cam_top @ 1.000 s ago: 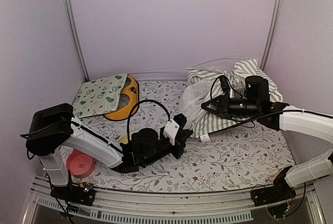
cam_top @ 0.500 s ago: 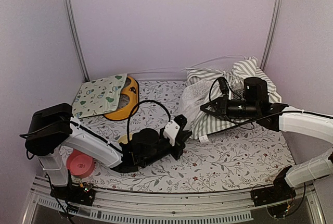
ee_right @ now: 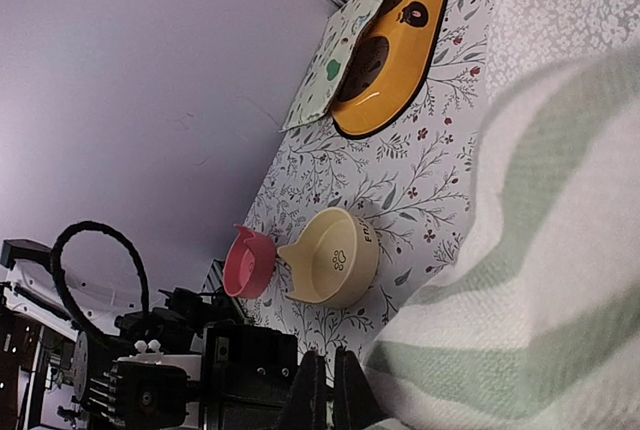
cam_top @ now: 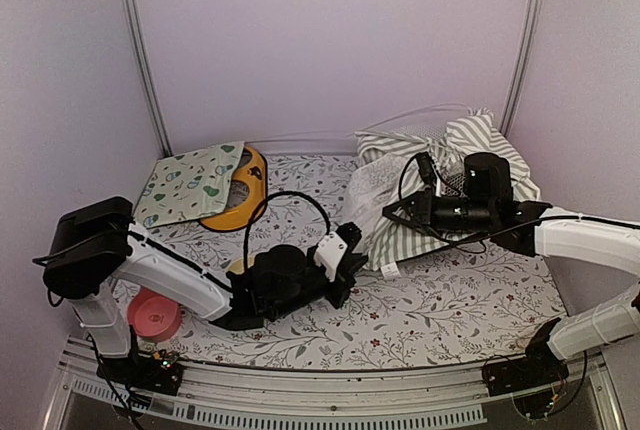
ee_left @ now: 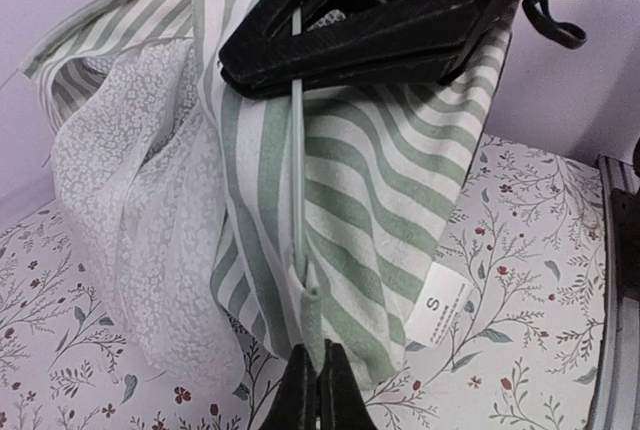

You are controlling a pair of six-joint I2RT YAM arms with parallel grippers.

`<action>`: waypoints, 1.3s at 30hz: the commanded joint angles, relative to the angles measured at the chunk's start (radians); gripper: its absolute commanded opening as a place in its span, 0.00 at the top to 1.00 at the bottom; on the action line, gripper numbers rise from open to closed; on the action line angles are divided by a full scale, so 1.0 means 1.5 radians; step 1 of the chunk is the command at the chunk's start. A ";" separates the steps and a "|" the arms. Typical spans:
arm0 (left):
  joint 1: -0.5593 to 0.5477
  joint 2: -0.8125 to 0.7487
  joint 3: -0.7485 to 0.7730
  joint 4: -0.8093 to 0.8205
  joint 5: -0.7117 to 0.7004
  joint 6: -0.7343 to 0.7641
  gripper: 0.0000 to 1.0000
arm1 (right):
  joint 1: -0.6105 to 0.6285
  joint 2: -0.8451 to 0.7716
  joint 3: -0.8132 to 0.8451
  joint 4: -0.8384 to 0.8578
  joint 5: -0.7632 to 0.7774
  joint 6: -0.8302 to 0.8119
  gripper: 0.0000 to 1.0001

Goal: Set up the pet tent
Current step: Insert the tent pole into the pole socket of the pet tent.

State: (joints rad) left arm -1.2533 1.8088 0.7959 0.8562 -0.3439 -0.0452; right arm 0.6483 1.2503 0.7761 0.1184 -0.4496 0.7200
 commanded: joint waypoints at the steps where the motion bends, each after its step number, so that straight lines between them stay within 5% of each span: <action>1: 0.004 -0.021 0.017 -0.051 0.021 0.023 1.00 | 0.019 0.013 0.020 0.004 0.086 -0.041 1.00; 18: 0.054 -0.011 0.109 -0.274 0.064 0.012 1.00 | 0.075 0.052 -0.010 -0.038 0.178 -0.092 1.00; 29: 0.071 -0.015 0.096 -0.327 0.080 -0.039 0.73 | 0.118 0.138 -0.033 0.121 0.169 -0.007 1.00; 39: 0.100 -0.059 0.013 -0.278 0.132 -0.092 0.72 | 0.118 0.138 -0.004 0.131 0.182 -0.003 1.00</action>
State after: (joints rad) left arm -1.1370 1.7645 0.8566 0.3836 -0.1871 -0.1406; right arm 0.8284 1.4586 0.7322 0.2707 -0.2104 0.7185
